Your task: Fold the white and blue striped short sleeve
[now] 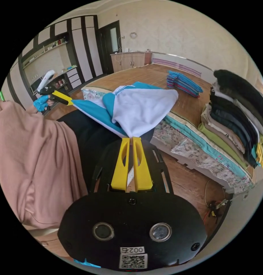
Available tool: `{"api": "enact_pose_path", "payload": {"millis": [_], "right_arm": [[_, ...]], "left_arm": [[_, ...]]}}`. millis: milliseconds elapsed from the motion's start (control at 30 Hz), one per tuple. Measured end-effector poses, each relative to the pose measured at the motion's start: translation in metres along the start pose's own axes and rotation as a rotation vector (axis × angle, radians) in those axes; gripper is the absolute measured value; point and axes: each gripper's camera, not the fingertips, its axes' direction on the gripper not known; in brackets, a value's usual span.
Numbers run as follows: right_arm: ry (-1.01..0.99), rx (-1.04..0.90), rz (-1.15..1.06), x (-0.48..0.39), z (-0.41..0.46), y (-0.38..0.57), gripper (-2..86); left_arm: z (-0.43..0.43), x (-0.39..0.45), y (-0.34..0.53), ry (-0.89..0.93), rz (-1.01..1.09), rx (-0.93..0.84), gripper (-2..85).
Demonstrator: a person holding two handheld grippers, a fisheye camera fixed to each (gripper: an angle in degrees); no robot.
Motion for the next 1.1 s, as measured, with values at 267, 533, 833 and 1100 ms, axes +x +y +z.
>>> {"api": "enact_pose_path", "payload": {"millis": [267, 533, 833, 1100], "right_arm": [[-0.07, -0.049, -0.047, -0.021, -0.007, 0.011, 0.3], [-0.104, -0.009, -0.016, -0.018, -0.019, 0.023, 7.3], [-0.102, 0.006, 0.039, -0.026, -0.003, 0.023, 3.0], [-0.081, 0.05, 0.052, -0.032, -0.018, 0.024, 0.7]], "left_arm": [[-0.005, 0.031, 0.014, -0.026, -0.046, -0.02, -1.3], [-0.017, 0.061, 0.02, -0.12, -0.162, -0.009, -0.7], [-0.017, 0.128, -0.046, -0.071, -0.025, 0.165, 2.6], [0.009, 0.212, -0.105, 0.005, 0.222, 0.139, 6.1]]}}
